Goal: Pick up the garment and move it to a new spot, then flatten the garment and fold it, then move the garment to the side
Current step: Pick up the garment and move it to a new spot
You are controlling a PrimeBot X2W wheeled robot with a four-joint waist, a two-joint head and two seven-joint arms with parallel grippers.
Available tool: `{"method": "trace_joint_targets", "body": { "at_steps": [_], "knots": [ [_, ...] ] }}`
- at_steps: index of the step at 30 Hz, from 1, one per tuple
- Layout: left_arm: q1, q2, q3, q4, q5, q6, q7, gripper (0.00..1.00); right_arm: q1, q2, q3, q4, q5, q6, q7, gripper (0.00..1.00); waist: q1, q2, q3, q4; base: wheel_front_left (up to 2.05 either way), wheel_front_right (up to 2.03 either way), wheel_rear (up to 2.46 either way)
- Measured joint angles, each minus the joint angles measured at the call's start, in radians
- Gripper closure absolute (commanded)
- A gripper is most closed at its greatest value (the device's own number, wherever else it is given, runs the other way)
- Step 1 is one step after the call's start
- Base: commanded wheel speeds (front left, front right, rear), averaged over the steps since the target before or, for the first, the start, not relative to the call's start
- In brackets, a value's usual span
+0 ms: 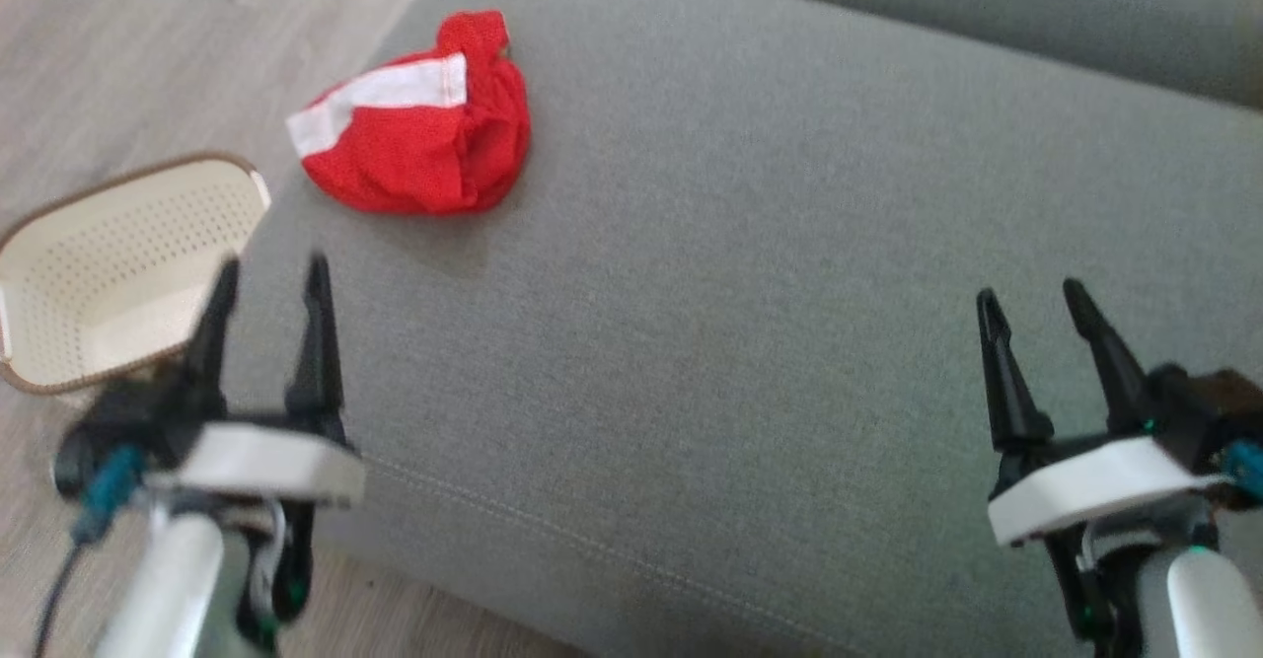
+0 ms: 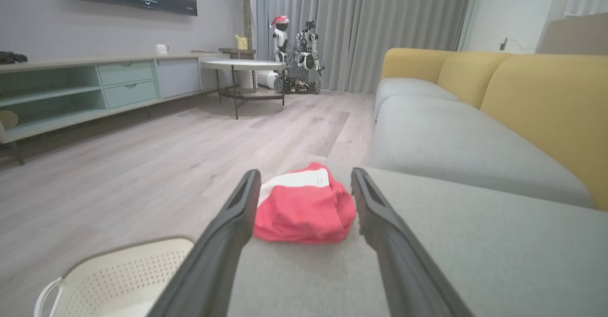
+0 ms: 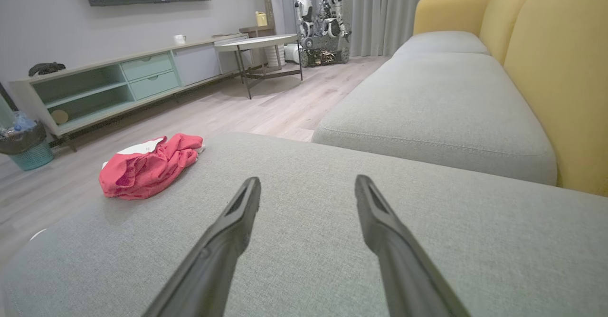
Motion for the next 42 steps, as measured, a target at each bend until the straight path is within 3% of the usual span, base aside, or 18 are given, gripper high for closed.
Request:
{"method": "trace_joint_targets", "body": {
  "at_steps": [9,12,18,23,27,28,29,37,42],
  "knots": [
    [-0.365,-0.049,0.093,0.121,-0.015,-0.087,-0.008,0.0,-0.135,-0.001,0.005,-0.089,-0.075,0.0,0.052,0.0,0.0,0.0,0.178,-0.057,0.0,0.0,0.0],
    [-0.513,-0.051,0.111,0.261,-0.021,-0.14,-0.009,0.0,-0.173,-0.002,0.007,-0.102,-0.088,0.0,0.059,0.0,0.0,0.0,0.243,-0.084,0.0,0.0,0.0],
    [-0.694,-0.045,0.091,0.677,-0.044,-0.233,0.034,0.0,-0.216,-0.004,0.012,-0.1,-0.087,0.0,0.057,0.0,0.0001,-0.0001,0.33,-0.154,0.0,0.0,0.0],
    [-0.774,-0.04,0.057,0.943,-0.064,-0.265,0.089,0.0,-0.226,-0.004,0.017,-0.083,-0.077,0.0,0.041,0.0,0.0001,-0.0001,0.366,-0.206,0.0,0.0,0.0],
    [-0.797,-0.037,0.039,1.046,-0.082,-0.272,0.116,0.0,-0.228,-0.004,0.02,-0.079,-0.074,0.0,0.039,0.0,0.0001,-0.0001,0.375,-0.225,0.0,0.0,0.0],
    [-0.801,-0.036,0.035,1.067,-0.089,-0.273,0.116,0.29,-0.228,-0.004,0.02,-0.076,-0.074,0.0,0.039,0.0,0.0001,-0.0001,0.376,-0.229,0.0,0.0,0.0],
    [-0.809,-0.032,0.028,1.086,-0.093,-0.278,0.115,1.0,-0.228,-0.004,0.02,-0.075,-0.073,0.0,0.039,0.0,0.0001,-0.0001,0.376,-0.232,0.0,0.0,0.0],
    [-0.809,0.013,-0.031,1.066,-0.112,-0.279,0.002,1.0,-0.225,-0.004,0.006,-0.05,-0.051,0.0,0.017,0.0,0.0001,0.0,0.324,-0.23,0.0,0.0,0.0],
    [-0.742,0.077,0.021,0.837,-0.073,-0.279,-0.001,1.0,-0.218,-0.004,-0.006,-0.027,-0.036,0.0,-0.005,0.0,0.0001,0.0,0.254,-0.225,0.0,0.0,0.0]
  ]
}}
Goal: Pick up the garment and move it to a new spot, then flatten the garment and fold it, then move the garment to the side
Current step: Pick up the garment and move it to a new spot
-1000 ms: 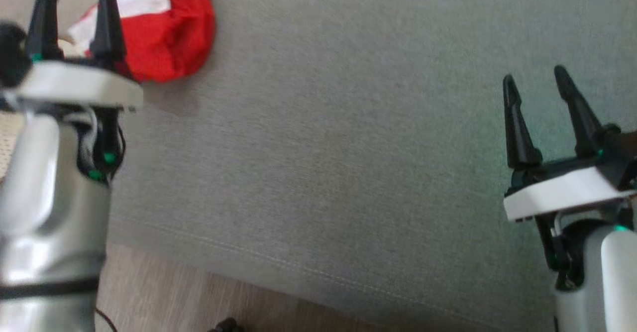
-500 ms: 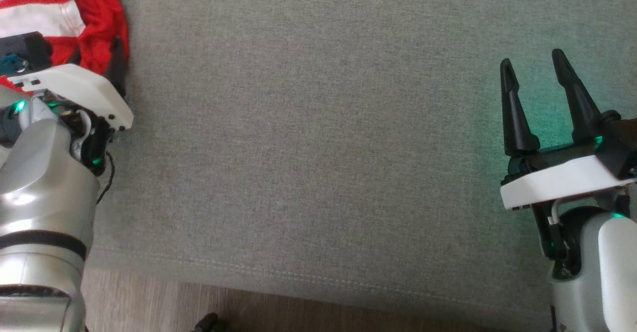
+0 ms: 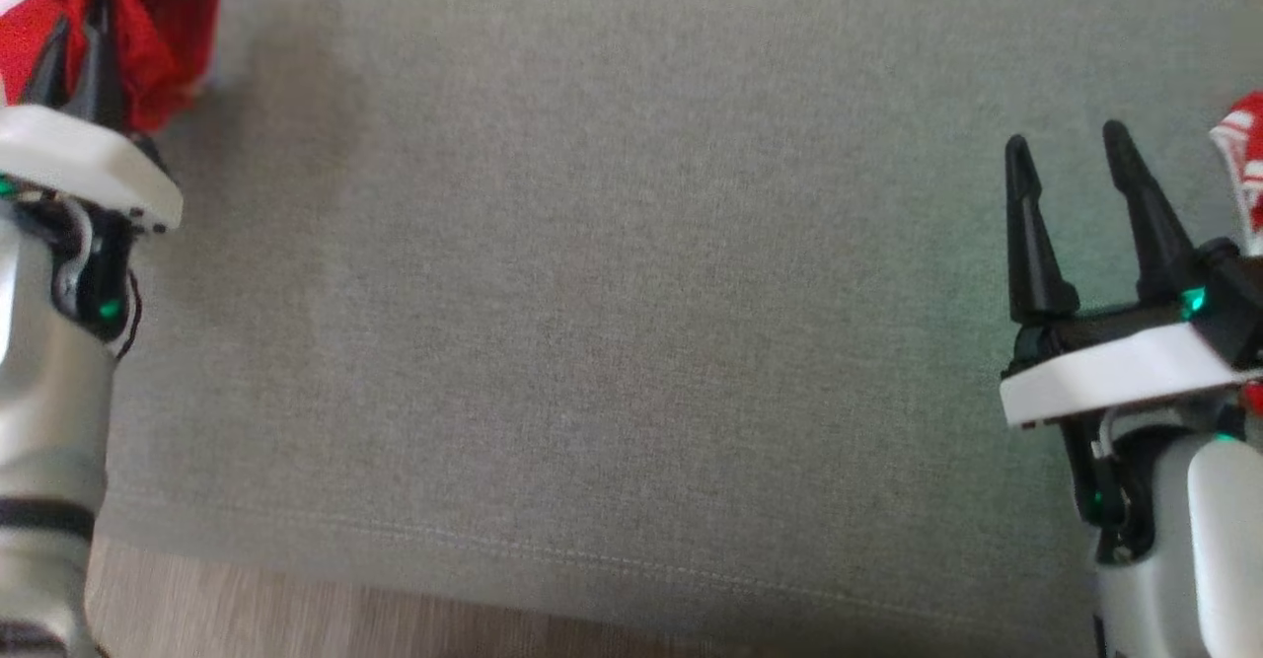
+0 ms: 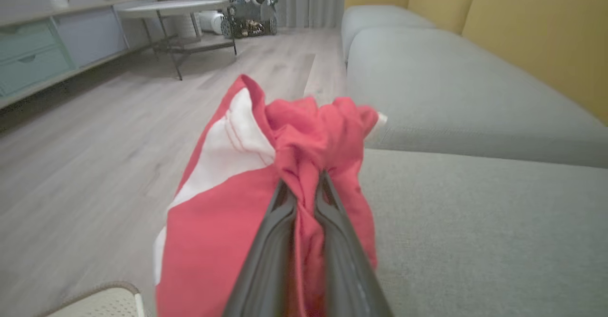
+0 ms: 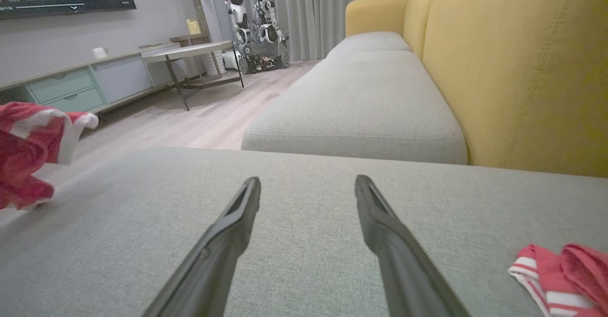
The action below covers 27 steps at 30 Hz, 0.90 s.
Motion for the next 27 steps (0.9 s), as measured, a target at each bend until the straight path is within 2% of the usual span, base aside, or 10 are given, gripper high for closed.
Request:
{"method": "trace_joint_targets", "body": {
  "at_steps": [5,9,17,22,27],
  "knots": [
    [0.183,0.021,0.063,-0.214,0.064,0.0,-0.003,1.0,0.053,0.0,-0.002,0.027,0.023,0.0,-0.019,0.0,0.0,0.0,-0.088,-0.004,0.0,0.0,0.0],
    [0.412,0.022,0.123,-0.389,0.095,0.002,-0.003,1.0,0.122,0.001,-0.014,0.042,0.05,0.0,-0.038,0.0,0.0,0.0,-0.182,-0.017,0.0,0.0,0.0],
    [0.683,0.006,0.153,-0.667,0.123,0.045,-0.003,1.0,0.212,0.003,-0.036,0.042,0.067,0.0,-0.039,0.0,-0.0001,0.0001,-0.29,-0.054,0.0,0.0,0.0],
    [0.748,-0.002,0.136,-0.749,0.13,0.052,-0.001,1.0,0.237,0.004,-0.044,0.032,0.076,0.0,-0.038,0.0,-0.0001,0.0,-0.304,-0.079,0.0,0.0,0.0],
    [0.736,-0.016,0.059,-0.815,0.146,0.041,0.011,1.0,0.237,0.004,-0.037,0.019,0.076,0.0,-0.034,0.0,-0.0001,0.0001,-0.291,-0.124,0.0,0.0,0.0]
  ]
}}
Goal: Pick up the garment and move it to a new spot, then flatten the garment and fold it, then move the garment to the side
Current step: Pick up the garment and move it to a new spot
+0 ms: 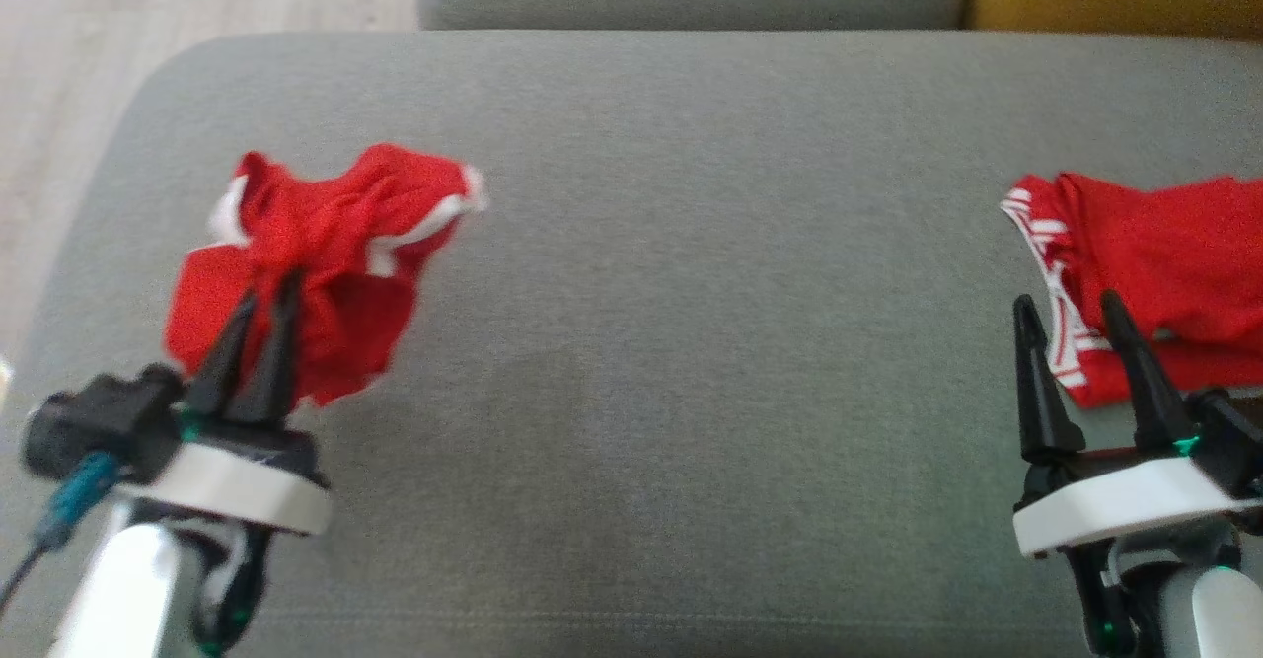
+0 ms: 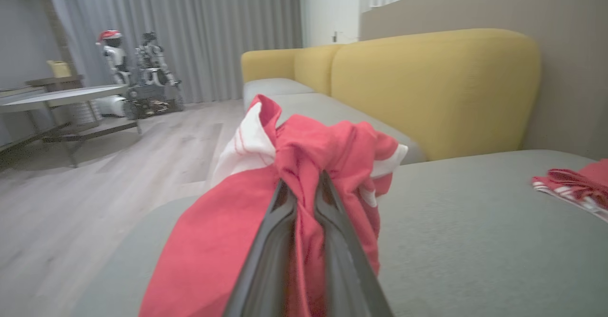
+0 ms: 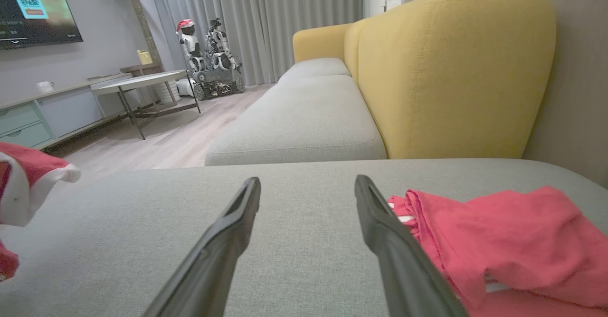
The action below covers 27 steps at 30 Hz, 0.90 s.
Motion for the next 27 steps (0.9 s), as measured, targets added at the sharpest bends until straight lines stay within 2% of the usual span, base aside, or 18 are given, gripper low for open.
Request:
{"method": "trace_joint_targets", "body": {
  "at_steps": [8,19,20,21,27],
  "knots": [
    [-0.137,-0.06,-0.162,0.027,0.009,-0.026,0.015,1.0,-0.018,0.0,0.03,-0.009,0.013,0.0,-0.014,0.0,0.0,0.0,0.056,-0.11,0.0,0.0,0.0],
    [-0.342,-0.13,-0.322,0.288,0.031,-0.035,0.001,0.98,-0.074,0.0,0.064,0.018,0.049,0.0,-0.063,0.0,0.0,0.0,0.175,-0.246,0.0,0.0,0.0],
    [-0.35,-0.136,-0.334,0.317,0.024,-0.035,0.001,0.62,-0.079,0.0,0.065,0.021,0.051,0.0,-0.066,0.0,0.0,0.0,0.184,-0.255,0.0,0.0,0.0],
    [-0.353,-0.143,-0.341,0.34,0.017,-0.035,0.0,0.0,-0.083,0.0,0.065,0.022,0.051,0.0,-0.07,0.0,0.0,0.0,0.192,-0.263,0.0,0.0,0.0],
    [-0.355,-0.16,-0.368,0.37,-0.002,-0.035,-0.01,0.0,-0.084,0.0,0.056,0.038,0.045,0.0,-0.076,0.0,0.0,0.0,0.202,-0.255,0.0,0.0,0.0]
  ]
}}
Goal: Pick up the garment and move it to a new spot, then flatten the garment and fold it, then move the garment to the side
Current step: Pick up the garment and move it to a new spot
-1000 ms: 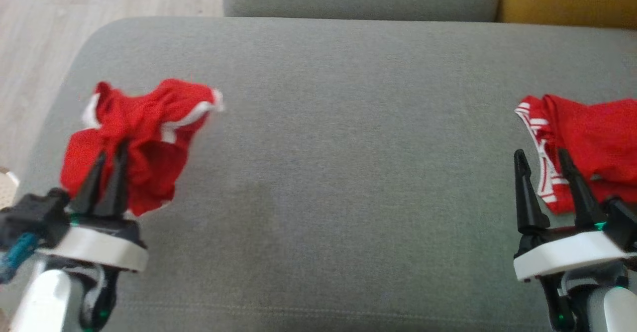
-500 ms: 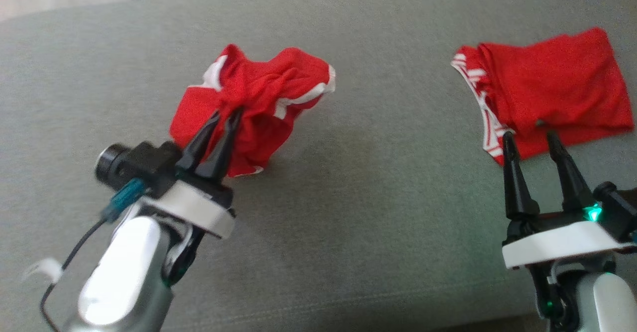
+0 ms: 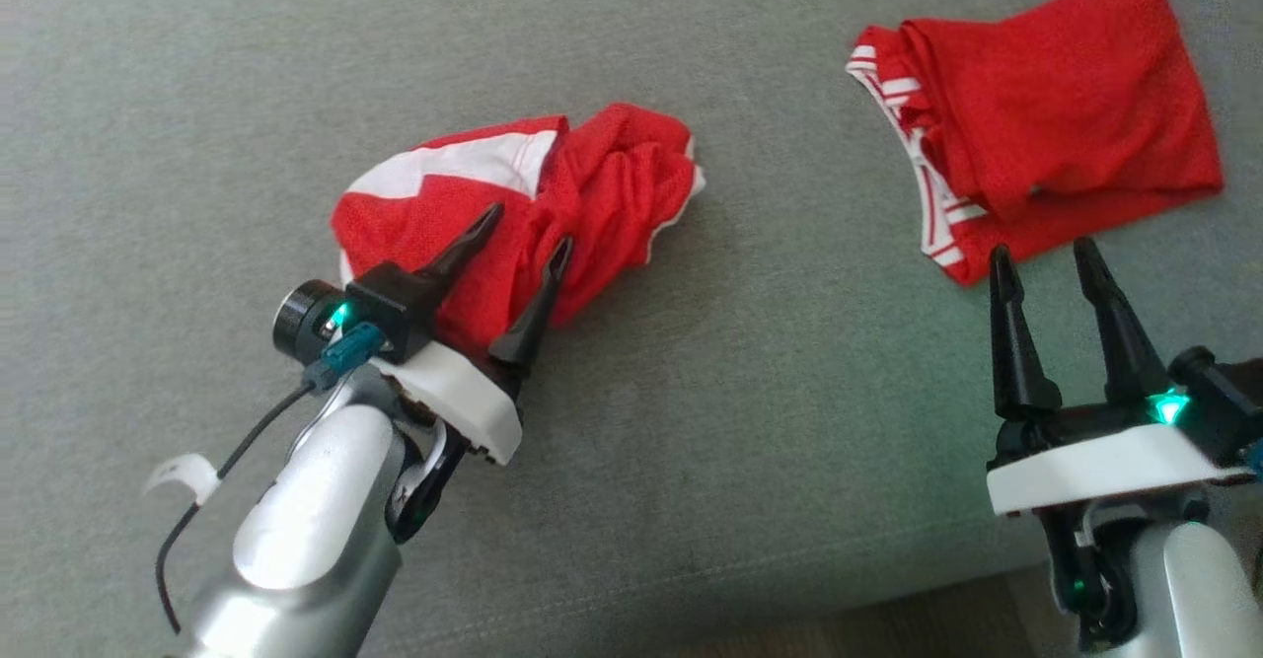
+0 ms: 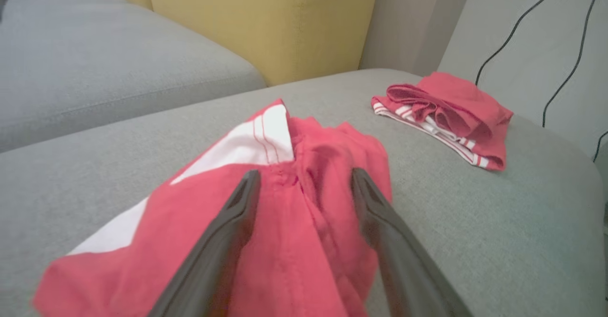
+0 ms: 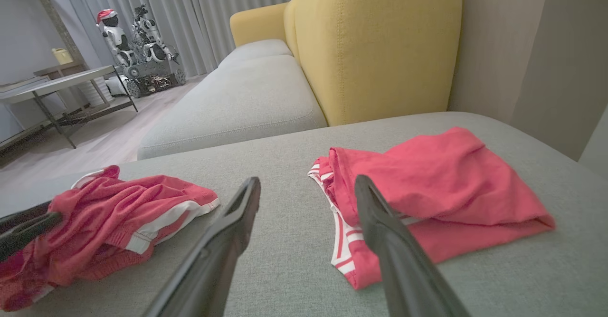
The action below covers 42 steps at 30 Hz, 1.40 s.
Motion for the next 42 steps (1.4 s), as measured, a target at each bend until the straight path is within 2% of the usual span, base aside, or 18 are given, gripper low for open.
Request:
{"method": "trace_joint_targets", "body": {
  "at_steps": [6,11,22,30,42],
  "knots": [
    [0.015,0.0,0.045,-0.112,0.001,0.007,-0.002,0.0,0.0,0.0,-0.009,0.002,-0.015,0.0,0.001,0.0,0.0,0.0,-0.026,0.052,0.0,0.0,0.0],
    [0.089,0.016,0.136,-0.201,0.003,0.049,-0.007,0.0,0.002,0.0,-0.012,0.002,-0.031,0.0,0.017,0.0,0.0,0.0,-0.061,0.117,0.0,0.0,0.0],
    [0.251,0.112,0.29,-0.247,0.001,0.111,-0.007,0.0,0.009,0.0,-0.023,0.0,-0.044,0.0,0.054,0.0,0.0,0.0,-0.135,0.232,0.0,0.0,0.0],
    [0.371,0.132,0.307,-0.306,-0.003,0.132,-0.007,0.0,0.058,0.0,-0.026,0.002,-0.048,0.0,0.072,0.0,0.0,0.0,-0.189,0.258,0.0,0.0,0.0],
    [0.497,0.14,0.312,-0.388,-0.039,0.16,0.019,0.0,0.122,0.0,-0.027,0.008,-0.043,0.0,0.079,0.0,0.0,0.0,-0.263,0.252,0.0,0.0,0.0]
  ]
}}
